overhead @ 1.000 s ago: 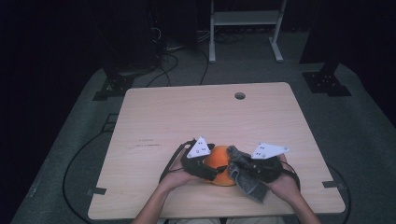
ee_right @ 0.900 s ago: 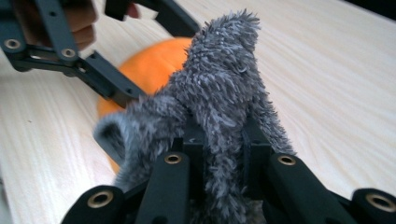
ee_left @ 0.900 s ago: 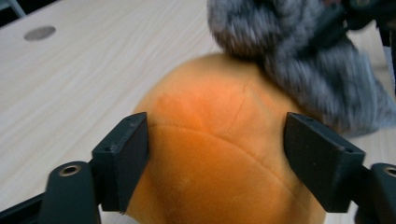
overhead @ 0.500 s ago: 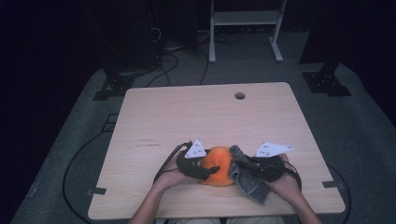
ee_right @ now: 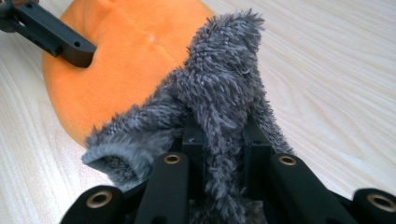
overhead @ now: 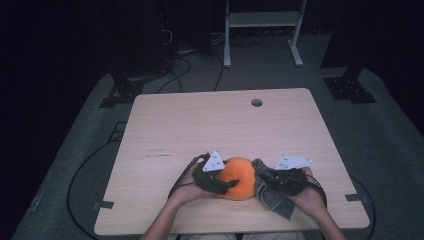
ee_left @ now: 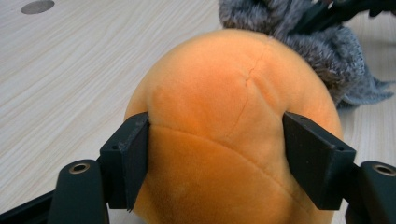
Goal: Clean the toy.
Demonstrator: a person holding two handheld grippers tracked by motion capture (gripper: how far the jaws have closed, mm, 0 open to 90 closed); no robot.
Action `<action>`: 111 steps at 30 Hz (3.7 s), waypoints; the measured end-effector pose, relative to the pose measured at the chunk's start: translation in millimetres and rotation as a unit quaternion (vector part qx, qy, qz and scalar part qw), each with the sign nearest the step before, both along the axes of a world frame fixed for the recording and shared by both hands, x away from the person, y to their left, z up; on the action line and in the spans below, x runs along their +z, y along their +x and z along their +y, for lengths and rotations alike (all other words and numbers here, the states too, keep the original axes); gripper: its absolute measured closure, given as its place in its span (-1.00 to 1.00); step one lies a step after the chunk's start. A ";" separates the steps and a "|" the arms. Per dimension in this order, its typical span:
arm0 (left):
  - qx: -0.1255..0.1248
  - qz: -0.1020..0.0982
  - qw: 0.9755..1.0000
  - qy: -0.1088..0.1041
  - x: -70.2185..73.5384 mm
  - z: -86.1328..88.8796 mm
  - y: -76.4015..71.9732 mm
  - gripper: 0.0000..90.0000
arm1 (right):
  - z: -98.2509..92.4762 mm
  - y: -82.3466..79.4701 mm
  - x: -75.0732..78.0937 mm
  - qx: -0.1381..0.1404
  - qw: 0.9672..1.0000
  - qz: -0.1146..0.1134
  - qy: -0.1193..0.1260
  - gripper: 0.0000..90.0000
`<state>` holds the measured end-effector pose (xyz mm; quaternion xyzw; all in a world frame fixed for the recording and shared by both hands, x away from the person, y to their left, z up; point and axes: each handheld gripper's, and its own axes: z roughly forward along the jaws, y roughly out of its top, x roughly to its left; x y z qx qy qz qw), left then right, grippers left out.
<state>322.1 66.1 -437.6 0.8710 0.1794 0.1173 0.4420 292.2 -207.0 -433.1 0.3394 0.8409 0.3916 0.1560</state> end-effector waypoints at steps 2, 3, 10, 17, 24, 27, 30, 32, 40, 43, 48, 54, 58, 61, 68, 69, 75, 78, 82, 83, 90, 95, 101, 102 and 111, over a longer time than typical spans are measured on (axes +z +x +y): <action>-0.002 0.003 1.000 0.000 0.0 2.2 0.6 -0.38 | 0.0 -1.8 4.6 0.004 1.000 -0.006 0.015 0.67; -0.003 0.005 1.000 -0.003 0.0 3.1 1.2 -0.39 | 1.9 -1.7 5.2 0.007 1.000 -0.005 0.020 0.67; 0.007 0.015 1.000 -0.013 0.9 -3.3 5.1 -0.64 | 3.1 3.2 -2.1 0.003 1.000 0.008 0.014 0.68; 0.006 -0.070 0.997 -0.044 9.6 -8.8 -3.4 -0.36 | -5.5 0.9 16.1 -0.020 0.999 -0.033 0.027 0.69; 0.035 -0.010 0.998 -0.042 2.5 -3.6 6.2 -0.49 | -3.8 11.4 -4.3 -0.015 1.000 0.000 0.017 0.68; 0.028 -0.014 0.999 -0.035 -2.2 -1.7 4.8 -0.36 | -6.8 12.9 -8.6 -0.019 1.000 0.011 0.006 0.68; 0.021 -0.016 0.999 -0.022 -3.6 0.6 3.3 -0.29 | -12.4 13.6 -7.0 -0.030 0.999 0.016 0.007 0.68; 0.012 -0.019 1.000 -0.018 -5.0 -0.6 1.2 -0.26 | -12.0 10.0 3.7 -0.023 0.999 0.002 0.034 0.68; 0.020 -0.002 0.997 -0.068 8.3 2.8 5.4 -0.65 | 5.3 4.2 6.8 0.004 0.999 -0.014 0.035 0.69; 0.022 -0.008 0.999 -0.038 1.9 -1.5 6.1 -0.46 | 5.1 2.7 4.9 0.005 0.999 -0.016 0.040 0.68; 0.018 -0.019 0.999 -0.023 -3.1 -1.9 1.3 -0.24 | -8.8 13.8 -6.1 -0.033 0.999 0.015 0.012 0.68; 0.006 -0.026 1.000 -0.014 -3.5 -3.1 -1.4 -0.19 | -7.4 5.2 16.2 0.004 0.997 -0.006 0.074 0.68; -0.001 -0.026 1.000 -0.015 -4.7 -2.3 -3.0 -0.17 | 1.3 7.4 8.5 0.012 0.998 0.000 0.061 0.67; 0.000 -0.025 1.000 -0.016 -4.2 -2.0 -2.7 -0.17 | -8.7 13.9 -0.3 -0.015 0.999 0.019 0.047 0.68; -0.006 -0.029 1.000 -0.011 -3.4 -2.4 -3.9 -0.17 | -6.2 7.0 10.1 -0.002 0.998 -0.006 0.060 0.68; -0.007 -0.029 0.999 -0.012 -3.6 -2.4 -4.2 -0.17 | -2.7 7.0 8.8 0.001 0.999 -0.008 0.051 0.67; -0.011 -0.035 0.999 -0.011 -2.4 -4.6 -6.2 -0.17 | -15.0 11.1 4.3 -0.024 0.999 0.011 0.043 0.68; -0.013 -0.038 0.999 -0.010 -2.2 -6.8 -6.8 -0.17 | -7.1 0.4 23.1 0.014 0.996 -0.014 0.082 0.68; -0.022 -0.034 0.999 -0.022 0.9 -7.4 -8.2 -0.24 | 9.5 1.3 17.3 0.026 0.998 -0.015 0.049 0.68; -0.023 -0.026 0.999 -0.031 4.5 -6.3 -6.9 -0.38 | 8.8 3.4 10.6 0.024 0.999 -0.010 0.046 0.68; 0.013 0.005 1.000 -0.027 -1.6 -8.1 0.0 -0.70 | -2.8 2.3 7.5 0.021 0.998 0.004 0.059 0.67; 0.006 -0.033 0.999 -0.006 1.7 -13.7 -7.6 -0.31 | -8.2 0.7 18.1 -0.006 1.000 -0.004 0.026 0.68; 0.002 -0.021 0.999 -0.027 6.9 -11.7 -7.2 -0.55 | 12.9 -9.4 27.9 0.040 0.998 -0.030 0.033 0.67; 0.014 -0.010 0.999 -0.030 6.7 -10.5 -3.9 -0.61 | 11.6 -6.9 23.1 0.036 0.998 -0.030 0.030 0.67; -0.026 -0.034 0.999 -0.006 4.1 -16.4 -13.0 -0.26 | 12.7 -10.7 32.9 0.033 0.998 -0.047 0.028 0.67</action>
